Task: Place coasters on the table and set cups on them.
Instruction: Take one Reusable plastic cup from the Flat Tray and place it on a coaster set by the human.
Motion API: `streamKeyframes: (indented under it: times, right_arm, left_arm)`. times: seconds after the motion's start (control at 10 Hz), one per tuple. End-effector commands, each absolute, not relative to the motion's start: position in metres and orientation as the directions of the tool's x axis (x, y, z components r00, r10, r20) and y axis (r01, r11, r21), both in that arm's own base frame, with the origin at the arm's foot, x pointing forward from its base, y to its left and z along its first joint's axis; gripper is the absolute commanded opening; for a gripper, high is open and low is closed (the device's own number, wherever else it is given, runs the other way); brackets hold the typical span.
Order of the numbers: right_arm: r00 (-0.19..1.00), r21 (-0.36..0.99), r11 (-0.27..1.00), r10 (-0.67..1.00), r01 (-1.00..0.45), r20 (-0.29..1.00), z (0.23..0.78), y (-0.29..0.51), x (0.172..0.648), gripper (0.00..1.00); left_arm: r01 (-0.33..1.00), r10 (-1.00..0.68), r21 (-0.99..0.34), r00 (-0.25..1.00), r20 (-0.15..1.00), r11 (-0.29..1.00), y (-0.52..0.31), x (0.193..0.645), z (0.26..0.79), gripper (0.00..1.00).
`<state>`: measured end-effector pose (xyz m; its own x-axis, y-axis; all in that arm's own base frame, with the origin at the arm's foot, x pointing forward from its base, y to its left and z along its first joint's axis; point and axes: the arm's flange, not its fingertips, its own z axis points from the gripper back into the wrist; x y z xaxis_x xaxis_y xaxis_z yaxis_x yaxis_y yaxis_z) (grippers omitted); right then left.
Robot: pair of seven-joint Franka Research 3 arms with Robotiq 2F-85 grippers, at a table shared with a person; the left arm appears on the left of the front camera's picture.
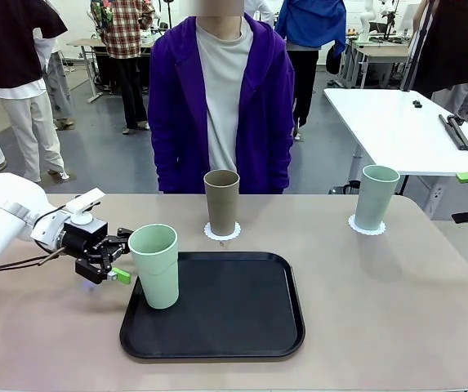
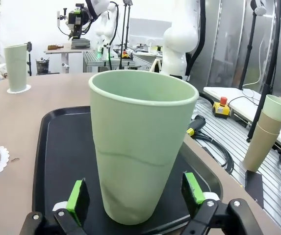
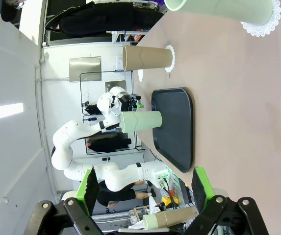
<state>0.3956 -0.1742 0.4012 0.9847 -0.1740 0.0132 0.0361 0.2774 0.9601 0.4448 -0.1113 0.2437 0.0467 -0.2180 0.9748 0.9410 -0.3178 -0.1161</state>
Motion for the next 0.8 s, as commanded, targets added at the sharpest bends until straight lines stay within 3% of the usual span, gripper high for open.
streamKeyframes:
  times: [0.0, 0.7]
  right_arm:
    - [0.984, 0.96, 0.277, -0.18, 0.041, 0.01, 0.401, -0.173, 0.395, 1.0]
    - [0.984, 0.96, 0.277, -0.18, 0.041, 0.01, 0.401, -0.173, 0.395, 1.0]
  left_arm:
    - [0.937, -0.2, -0.089, 0.021, 0.98, -0.337, -0.126, 0.45, 0.24, 1.0]
    - [0.897, -0.243, -0.121, 0.016, 0.97, -0.426, -0.165, 0.443, 0.234, 1.0]
